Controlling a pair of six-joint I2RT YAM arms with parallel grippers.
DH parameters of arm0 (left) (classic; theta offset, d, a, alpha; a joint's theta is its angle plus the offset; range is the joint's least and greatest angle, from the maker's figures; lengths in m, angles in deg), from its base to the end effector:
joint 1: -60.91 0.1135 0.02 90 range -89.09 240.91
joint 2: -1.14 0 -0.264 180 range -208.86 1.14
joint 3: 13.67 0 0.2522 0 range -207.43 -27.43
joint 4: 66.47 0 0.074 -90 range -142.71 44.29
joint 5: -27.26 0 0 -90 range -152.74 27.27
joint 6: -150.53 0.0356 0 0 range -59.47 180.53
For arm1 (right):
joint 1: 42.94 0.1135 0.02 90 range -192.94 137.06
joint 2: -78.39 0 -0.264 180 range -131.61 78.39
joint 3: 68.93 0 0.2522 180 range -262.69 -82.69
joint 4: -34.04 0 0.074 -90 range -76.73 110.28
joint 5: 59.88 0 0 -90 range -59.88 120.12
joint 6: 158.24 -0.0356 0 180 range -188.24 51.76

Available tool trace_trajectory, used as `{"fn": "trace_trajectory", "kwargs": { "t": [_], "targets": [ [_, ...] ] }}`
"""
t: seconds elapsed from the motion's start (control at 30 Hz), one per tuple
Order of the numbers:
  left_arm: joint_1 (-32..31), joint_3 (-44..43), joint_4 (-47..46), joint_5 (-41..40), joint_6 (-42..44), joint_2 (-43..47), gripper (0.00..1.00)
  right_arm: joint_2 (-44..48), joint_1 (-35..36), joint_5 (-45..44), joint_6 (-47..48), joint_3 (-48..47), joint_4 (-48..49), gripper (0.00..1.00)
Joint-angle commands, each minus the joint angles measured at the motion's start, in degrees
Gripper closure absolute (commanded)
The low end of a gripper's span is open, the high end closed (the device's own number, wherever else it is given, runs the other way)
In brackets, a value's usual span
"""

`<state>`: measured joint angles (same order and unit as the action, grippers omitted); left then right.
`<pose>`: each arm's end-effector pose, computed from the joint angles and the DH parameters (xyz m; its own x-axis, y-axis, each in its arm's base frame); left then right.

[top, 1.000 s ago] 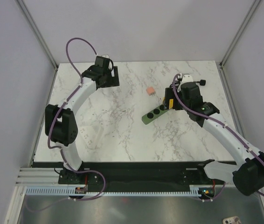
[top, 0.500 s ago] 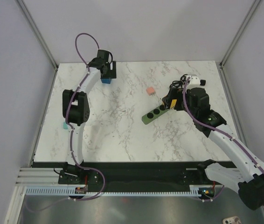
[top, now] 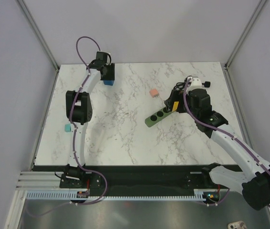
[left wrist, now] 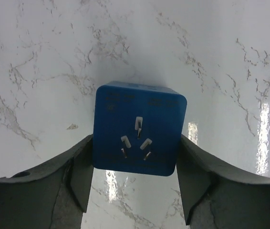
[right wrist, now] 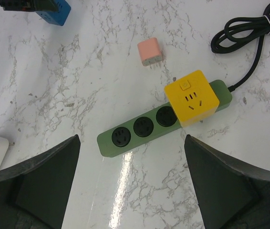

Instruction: Insert the plug

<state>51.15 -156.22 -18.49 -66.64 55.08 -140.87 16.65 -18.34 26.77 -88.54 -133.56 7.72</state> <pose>0.5467 -0.0916 0.1977 -0.7344 0.0302 -0.6781 0.0543 0.9984 -0.0144 0.2258 0.1011 0.3152 -0.4663 0.1674 -0.8686 -0.2186 0.9297 0.2965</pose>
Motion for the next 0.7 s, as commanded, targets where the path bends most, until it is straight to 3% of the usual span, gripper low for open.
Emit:
{"fn": "trace_trajectory", "kwargs": {
  "t": [0.0, 0.1, 0.2, 0.3, 0.67],
  "targets": [
    [0.00, -3.40, -0.99, 1.36, 3.52, 0.33, 0.35, -0.31, 0.10, -0.69, 0.17, 0.33, 2.80, 0.02],
    [-0.08, -3.05, -0.99, 1.79, 3.26, 1.82, 0.60, -0.14, 0.10, -0.51, 0.60, 0.51, 2.89, 0.02],
    [-0.17, -1.56, -1.17, 3.64, 1.94, 4.80, 0.78, 0.39, 0.10, -0.08, 1.13, 1.30, 3.50, 0.02],
    [-0.35, 1.16, -1.17, 10.57, -1.47, 7.80, 0.95, 0.74, 0.10, 1.50, 1.40, 2.79, 5.78, 0.02],
    [-4.21, 15.84, -5.56, 30.77, -13.35, 31.95, 0.98, 1.96, -0.52, 6.16, -0.53, -0.01, 5.35, 0.02]
  ]
}}
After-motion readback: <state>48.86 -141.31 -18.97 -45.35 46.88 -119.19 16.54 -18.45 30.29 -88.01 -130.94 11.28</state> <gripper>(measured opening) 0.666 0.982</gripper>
